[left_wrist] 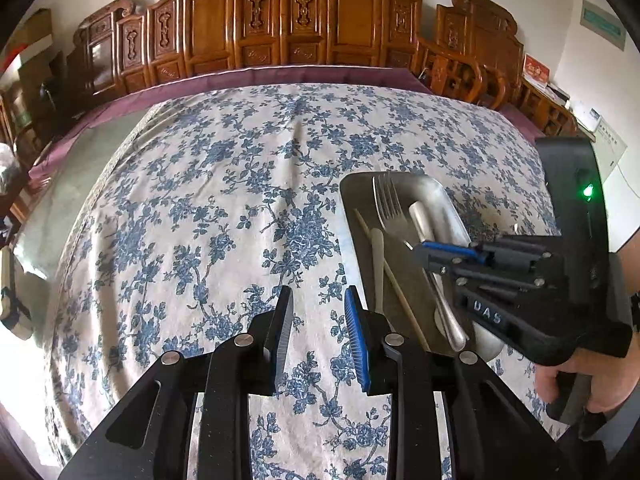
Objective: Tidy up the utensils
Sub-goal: 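Place the white spoon in the tray with the left tool while the right tool places the fork, then move the left tool to the smiley-face metal spoon while the right tool approaches the plain metal spoon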
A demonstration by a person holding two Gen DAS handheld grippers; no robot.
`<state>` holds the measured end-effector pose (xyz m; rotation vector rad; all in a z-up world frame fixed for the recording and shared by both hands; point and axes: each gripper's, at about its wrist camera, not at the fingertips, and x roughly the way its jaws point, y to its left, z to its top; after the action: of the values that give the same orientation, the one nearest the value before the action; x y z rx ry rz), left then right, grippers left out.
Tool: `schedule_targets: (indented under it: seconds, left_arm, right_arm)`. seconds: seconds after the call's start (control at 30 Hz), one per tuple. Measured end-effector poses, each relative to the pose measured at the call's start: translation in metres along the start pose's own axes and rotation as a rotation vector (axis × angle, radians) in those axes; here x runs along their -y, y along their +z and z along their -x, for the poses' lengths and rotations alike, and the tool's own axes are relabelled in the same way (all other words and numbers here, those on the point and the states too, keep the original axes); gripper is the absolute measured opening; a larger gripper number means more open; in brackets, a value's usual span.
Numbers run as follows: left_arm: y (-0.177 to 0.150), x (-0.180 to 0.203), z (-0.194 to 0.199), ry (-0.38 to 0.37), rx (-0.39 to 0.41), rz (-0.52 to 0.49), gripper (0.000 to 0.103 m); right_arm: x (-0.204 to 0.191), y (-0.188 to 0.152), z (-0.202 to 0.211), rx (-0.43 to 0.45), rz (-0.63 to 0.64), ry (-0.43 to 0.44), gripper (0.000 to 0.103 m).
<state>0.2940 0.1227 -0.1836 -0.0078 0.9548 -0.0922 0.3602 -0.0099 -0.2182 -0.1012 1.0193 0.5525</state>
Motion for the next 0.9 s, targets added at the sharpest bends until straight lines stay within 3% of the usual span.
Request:
schedule_targets:
  seconds: [0.23, 0.47, 0.67, 0.8, 0.9]
  left_arm:
    - [-0.001, 0.020, 0.009, -0.014, 0.014, -0.021, 0.025]
    - [-0.002, 0.054, 0.032, -0.050, 0.045, -0.057, 0.025]
    - [-0.006, 0.098, 0.047, -0.108, 0.069, -0.091, 0.027]
    - [-0.012, 0.131, 0.045, -0.147, 0.060, -0.111, 0.027]
    - [-0.016, 0.154, 0.035, -0.165, 0.041, -0.125, 0.027]
  right_arm:
    - [0.007, -0.005, 0.027, 0.052, -0.003, 0.026, 0.009]
    - [0.036, -0.039, 0.102, 0.144, 0.001, 0.020, 0.009]
    - [0.084, -0.083, 0.155, 0.182, -0.037, -0.051, 0.009]
    - [0.119, -0.110, 0.173, 0.165, -0.046, -0.111, 0.023]
    - [0.143, -0.128, 0.176, 0.144, -0.062, -0.139, 0.023]
